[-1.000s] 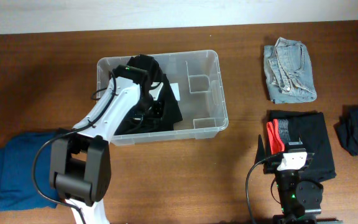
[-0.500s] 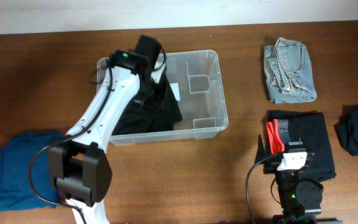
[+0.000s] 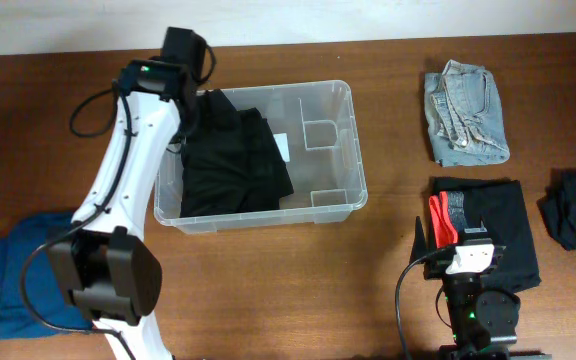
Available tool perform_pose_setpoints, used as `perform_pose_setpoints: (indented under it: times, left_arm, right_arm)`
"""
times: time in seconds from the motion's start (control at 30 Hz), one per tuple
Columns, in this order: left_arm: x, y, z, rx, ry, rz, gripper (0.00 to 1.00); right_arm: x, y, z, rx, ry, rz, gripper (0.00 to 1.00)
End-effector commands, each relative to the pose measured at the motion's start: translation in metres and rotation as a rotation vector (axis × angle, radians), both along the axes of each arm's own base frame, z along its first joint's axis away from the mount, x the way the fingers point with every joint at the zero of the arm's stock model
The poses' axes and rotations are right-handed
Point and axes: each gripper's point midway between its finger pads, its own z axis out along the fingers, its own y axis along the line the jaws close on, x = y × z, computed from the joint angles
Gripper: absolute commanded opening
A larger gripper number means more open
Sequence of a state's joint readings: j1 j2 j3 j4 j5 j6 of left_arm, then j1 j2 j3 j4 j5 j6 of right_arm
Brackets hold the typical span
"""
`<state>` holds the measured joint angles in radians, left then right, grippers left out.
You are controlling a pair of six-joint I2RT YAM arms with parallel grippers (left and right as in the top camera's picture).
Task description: Pack container
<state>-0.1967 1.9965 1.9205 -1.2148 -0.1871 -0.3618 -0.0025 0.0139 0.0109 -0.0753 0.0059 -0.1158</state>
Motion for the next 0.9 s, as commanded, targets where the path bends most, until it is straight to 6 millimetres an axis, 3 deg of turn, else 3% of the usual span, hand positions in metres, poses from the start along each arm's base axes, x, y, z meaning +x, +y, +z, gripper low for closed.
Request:
perform_pose_setpoints:
  times: [0.0, 0.33, 0.57, 0.7, 0.87]
  left_arm:
    - [0.007, -0.004, -0.029, 0.011, 0.042, 0.016, 0.0]
    - [0.023, -0.01, -0.078, 0.017, 0.086, 0.014, 0.0]
    - [0.048, -0.058, -0.077, -0.128, -0.005, -0.156, 0.0]
    - [0.048, -0.076, -0.078, -0.144, -0.016, -0.191, 0.01]
    - [0.042, -0.094, -0.095, -0.137, 0.02, -0.226, 0.01]
  right_arm:
    - [0.0, -0.002, -0.002, -0.004, 0.001, -0.011, 0.98]
    - [0.0, -0.002, -0.002, -0.005, 0.0, -0.011, 0.98]
    - [0.0, -0.002, -0.002, -0.004, 0.001, -0.011, 0.98]
    - [0.0, -0.002, -0.002, -0.004, 0.001, -0.011, 0.98]
    - [0.0, -0.002, -0.002, -0.004, 0.001, -0.011, 0.98]
